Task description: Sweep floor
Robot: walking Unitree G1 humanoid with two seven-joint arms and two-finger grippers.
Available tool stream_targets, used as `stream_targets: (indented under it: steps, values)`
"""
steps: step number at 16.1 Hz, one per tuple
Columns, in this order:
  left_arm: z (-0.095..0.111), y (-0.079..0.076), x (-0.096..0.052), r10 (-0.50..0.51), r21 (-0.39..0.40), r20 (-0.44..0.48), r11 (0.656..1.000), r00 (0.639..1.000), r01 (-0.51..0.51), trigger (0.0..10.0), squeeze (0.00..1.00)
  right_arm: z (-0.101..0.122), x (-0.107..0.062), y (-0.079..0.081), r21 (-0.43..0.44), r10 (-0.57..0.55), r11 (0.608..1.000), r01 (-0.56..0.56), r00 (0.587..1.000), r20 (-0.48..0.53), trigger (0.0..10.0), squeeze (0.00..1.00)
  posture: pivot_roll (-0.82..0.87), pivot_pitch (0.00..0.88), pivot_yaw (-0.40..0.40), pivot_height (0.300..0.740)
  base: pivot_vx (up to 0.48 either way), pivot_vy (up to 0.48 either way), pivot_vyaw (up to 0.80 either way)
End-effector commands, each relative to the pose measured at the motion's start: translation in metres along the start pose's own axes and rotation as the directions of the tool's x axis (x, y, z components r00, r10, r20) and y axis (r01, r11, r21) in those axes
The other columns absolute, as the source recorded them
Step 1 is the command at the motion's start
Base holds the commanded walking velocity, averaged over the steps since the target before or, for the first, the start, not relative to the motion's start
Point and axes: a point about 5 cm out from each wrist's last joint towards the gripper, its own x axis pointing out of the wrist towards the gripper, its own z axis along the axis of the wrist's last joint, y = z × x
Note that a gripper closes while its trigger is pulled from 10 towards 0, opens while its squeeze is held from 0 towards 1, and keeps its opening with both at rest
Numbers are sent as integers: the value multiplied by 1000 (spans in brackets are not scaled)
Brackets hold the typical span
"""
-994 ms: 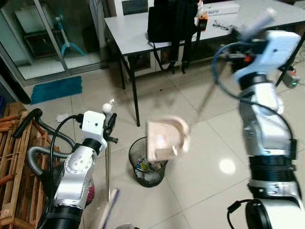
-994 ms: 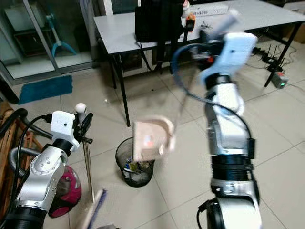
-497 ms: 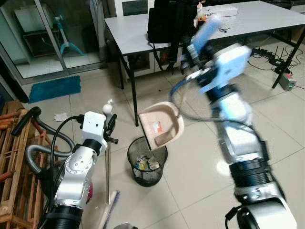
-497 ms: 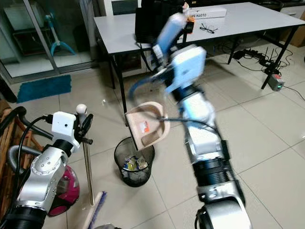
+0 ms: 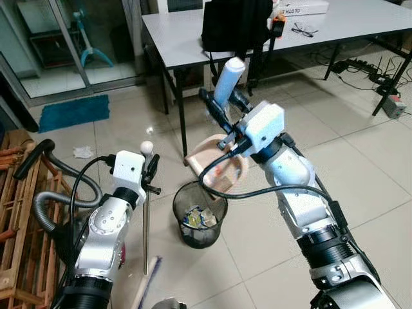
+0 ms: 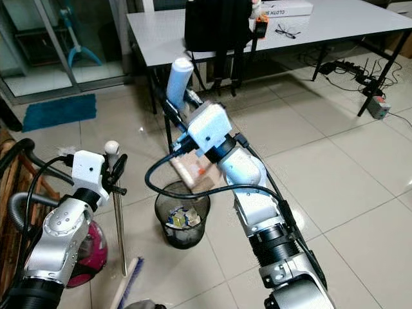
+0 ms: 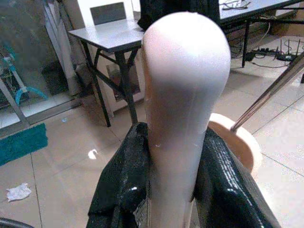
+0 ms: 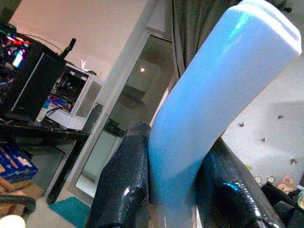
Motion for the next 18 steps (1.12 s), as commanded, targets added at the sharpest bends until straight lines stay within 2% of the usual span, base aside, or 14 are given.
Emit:
stream_targets:
  steps: [1, 3, 4, 6, 7, 9, 10, 12, 14, 16, 17, 18]
  values:
    - [7, 3, 4, -4, 29, 24, 1000, 1000, 3, 10000, 0, 12, 5, -7, -49, -7, 999, 11, 997, 73, 10000, 0, -38, 0, 51, 740, 0, 0, 0]
    - [6, 3, 5, -9, 31, 21, 999, 1000, 8, 10000, 0, 14, 2, -34, -19, -153, 988, 155, 984, 89, 10000, 0, -41, 0, 52, 740, 0, 0, 0]
    - [6, 3, 5, -10, 31, 20, 999, 1000, 9, 10000, 0, 14, 0, -41, -13, -195, 980, 197, 977, 88, 10000, 0, -41, 0, 52, 740, 0, 0, 0]
    - [5, 2, 5, -14, 31, 19, 999, 1000, 13, 10000, 0, 14, -6, -65, 35, -344, 939, 342, 935, 85, 10000, 0, -44, 0, 53, 740, 0, 0, 0]
    - [4, 2, 6, -17, 30, 17, 999, 1000, 16, 10000, 0, 14, -12, -82, 87, -425, 904, 418, 902, 74, 10000, 0, -45, 0, 54, 740, 0, 0, 0]
    - [4, 2, 6, -20, 30, 17, 999, 1000, 20, 10000, 0, 13, -14, -84, 103, -436, 898, 428, 897, 69, 10000, 0, -46, 0, 54, 740, 0, 0, 0]
    - [3, 2, 6, -21, 30, 17, 999, 1000, 21, 10000, 0, 12, -13, -81, 119, -434, 898, 425, 899, 65, 10000, 0, -45, 0, 54, 740, 0, 0, 0]
    - [3, 2, 7, -23, 33, 17, 999, 1000, 22, 10000, 0, 9, -9, -67, 124, -378, 921, 369, 924, 58, 10000, 0, -42, 0, 53, 740, 0, 0, 0]
    - [3, 3, 7, -24, 36, 17, 999, 1000, 23, 10000, 0, 9, -4, -54, 58, -275, 961, 272, 960, 55, 10000, 0, -40, 0, 53, 740, 0, 0, 0]
    - [2, 3, 7, -24, 38, 16, 999, 1000, 24, 10000, 0, 5, -6, -60, -11, -308, 951, 308, 951, 11, 10000, 0, -40, 0, 53, 740, 0, 0, 0]
    - [1, 3, 7, -28, 34, 11, 999, 1000, 28, 10000, 0, 1, -16, -88, -94, -493, 868, 487, 869, -44, 10000, 0, -41, 0, 54, 740, 0, 0, 0]
    - [0, 3, 7, -33, 25, 4, 999, 999, 32, 10000, 0, -1, -32, -118, -67, -665, 747, 661, 742, -90, 10000, 0, -41, 0, 54, 740, 0, 0, 0]
